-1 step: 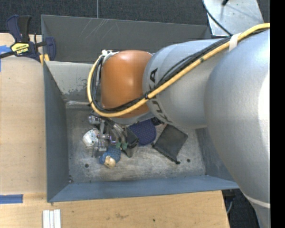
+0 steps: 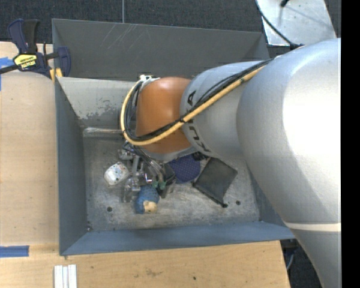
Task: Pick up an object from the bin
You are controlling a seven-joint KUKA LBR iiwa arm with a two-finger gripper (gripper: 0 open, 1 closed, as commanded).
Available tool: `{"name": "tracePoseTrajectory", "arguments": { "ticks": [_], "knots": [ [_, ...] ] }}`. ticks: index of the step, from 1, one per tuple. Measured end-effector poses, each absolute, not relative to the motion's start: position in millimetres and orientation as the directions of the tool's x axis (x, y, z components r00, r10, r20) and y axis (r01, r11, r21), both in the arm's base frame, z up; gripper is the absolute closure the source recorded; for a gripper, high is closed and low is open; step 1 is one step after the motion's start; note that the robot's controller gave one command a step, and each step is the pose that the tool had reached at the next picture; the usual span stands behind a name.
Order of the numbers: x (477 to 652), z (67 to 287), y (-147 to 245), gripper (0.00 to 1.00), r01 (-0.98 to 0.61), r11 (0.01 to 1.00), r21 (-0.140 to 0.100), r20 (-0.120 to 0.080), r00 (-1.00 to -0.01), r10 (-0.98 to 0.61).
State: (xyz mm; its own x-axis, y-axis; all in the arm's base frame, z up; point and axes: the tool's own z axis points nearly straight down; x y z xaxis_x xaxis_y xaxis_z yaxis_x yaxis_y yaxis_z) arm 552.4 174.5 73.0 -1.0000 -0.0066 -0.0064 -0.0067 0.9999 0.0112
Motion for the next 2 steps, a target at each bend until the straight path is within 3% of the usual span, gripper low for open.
{"name": "tracePoseTrajectory", "arguments": {
  "ticks": [1, 2],
  "knots": [
    [554.9, 77.7, 174.4, 1.0, -0.009, 1.0, 0.009, -0.017, -1.0, -0.009],
    [554.6, 275.2, 164.1, 1.0, -0.059, 0.998, 0.002, -0.012, -0.998, -0.059]
  ]
}}
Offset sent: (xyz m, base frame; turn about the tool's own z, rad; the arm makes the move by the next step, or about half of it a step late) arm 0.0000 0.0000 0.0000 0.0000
